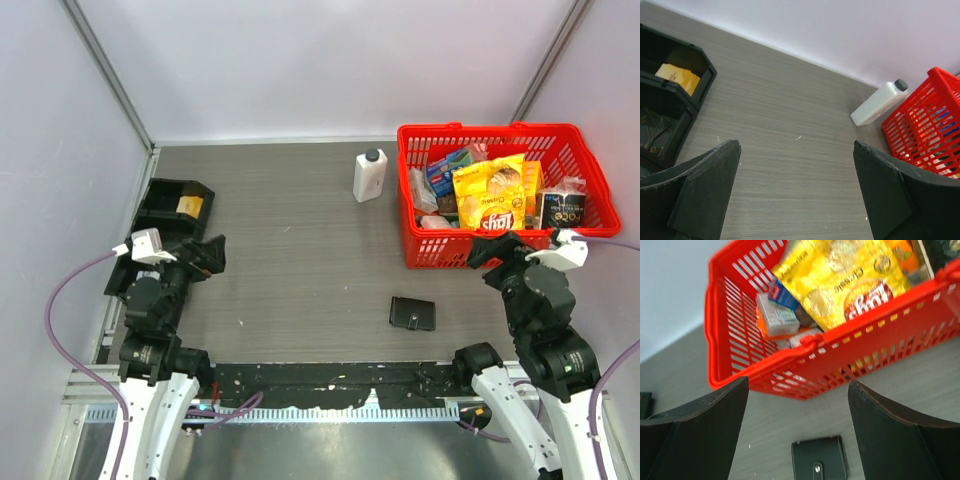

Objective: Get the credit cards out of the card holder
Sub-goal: Move the card holder to the center of the board.

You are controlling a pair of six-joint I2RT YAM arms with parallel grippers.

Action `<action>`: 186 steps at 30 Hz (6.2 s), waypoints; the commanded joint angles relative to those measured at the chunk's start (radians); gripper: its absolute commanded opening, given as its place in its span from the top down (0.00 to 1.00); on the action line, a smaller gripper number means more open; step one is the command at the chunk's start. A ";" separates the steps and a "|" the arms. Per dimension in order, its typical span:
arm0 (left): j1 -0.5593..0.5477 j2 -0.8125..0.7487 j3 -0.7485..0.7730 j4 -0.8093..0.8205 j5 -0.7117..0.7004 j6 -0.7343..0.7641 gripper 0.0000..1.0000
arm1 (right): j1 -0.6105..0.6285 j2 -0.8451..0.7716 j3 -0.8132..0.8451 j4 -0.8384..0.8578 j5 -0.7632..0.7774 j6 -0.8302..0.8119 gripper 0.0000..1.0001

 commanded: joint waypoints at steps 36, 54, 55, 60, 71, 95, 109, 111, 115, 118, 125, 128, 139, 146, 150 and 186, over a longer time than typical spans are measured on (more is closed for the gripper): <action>0.001 0.031 -0.013 0.007 0.005 -0.008 0.00 | 0.108 0.344 -0.573 0.211 -0.489 0.493 0.31; -0.015 0.446 0.141 -0.165 0.313 -0.123 0.00 | 0.688 1.011 -0.151 0.573 -0.192 0.257 0.34; -0.018 0.462 0.145 -0.170 0.319 -0.123 0.00 | 0.698 1.025 -0.119 0.584 -0.195 0.231 0.34; -0.071 0.499 0.154 -0.150 0.316 -0.131 0.00 | 0.702 1.030 -0.042 0.482 -0.092 0.166 0.31; -0.146 0.528 0.154 -0.096 0.293 -0.114 0.00 | 0.704 0.829 -0.177 0.305 0.156 0.117 0.30; -0.218 0.503 0.128 -0.067 0.261 -0.175 0.00 | 0.779 1.113 -0.214 0.786 -0.033 0.134 0.27; -0.242 0.511 0.090 -0.092 0.207 -0.287 0.03 | 0.705 1.196 0.102 0.624 -0.089 -0.151 0.28; -0.252 0.560 0.092 -0.098 0.195 -0.304 0.07 | 0.696 1.168 0.084 0.601 -0.061 -0.160 0.29; -0.299 0.686 0.124 -0.118 0.212 -0.332 0.16 | 0.696 1.084 0.012 0.581 -0.038 -0.135 0.30; -0.414 0.782 0.168 -0.144 0.155 -0.350 0.21 | 0.696 1.016 -0.051 0.595 -0.024 -0.098 0.32; -0.517 0.976 0.240 -0.205 0.086 -0.399 0.28 | 0.698 0.895 -0.137 0.596 0.008 -0.062 0.32; -0.519 1.034 0.257 -0.199 0.089 -0.399 0.25 | 0.696 0.860 -0.159 0.590 0.028 -0.064 0.32; -0.543 1.287 0.335 0.054 0.296 -0.485 0.24 | 0.698 0.691 -0.232 0.561 0.149 -0.039 0.32; -0.600 1.387 0.516 0.240 0.488 -0.496 0.18 | 0.698 0.561 -0.278 0.518 0.273 -0.006 0.32; -0.586 1.375 0.627 0.061 0.395 -0.320 0.17 | 0.699 0.490 -0.300 0.495 0.295 0.017 0.33; -0.535 1.321 0.447 -0.010 0.499 -0.100 0.28 | 0.699 0.462 -0.364 0.475 0.118 0.056 0.36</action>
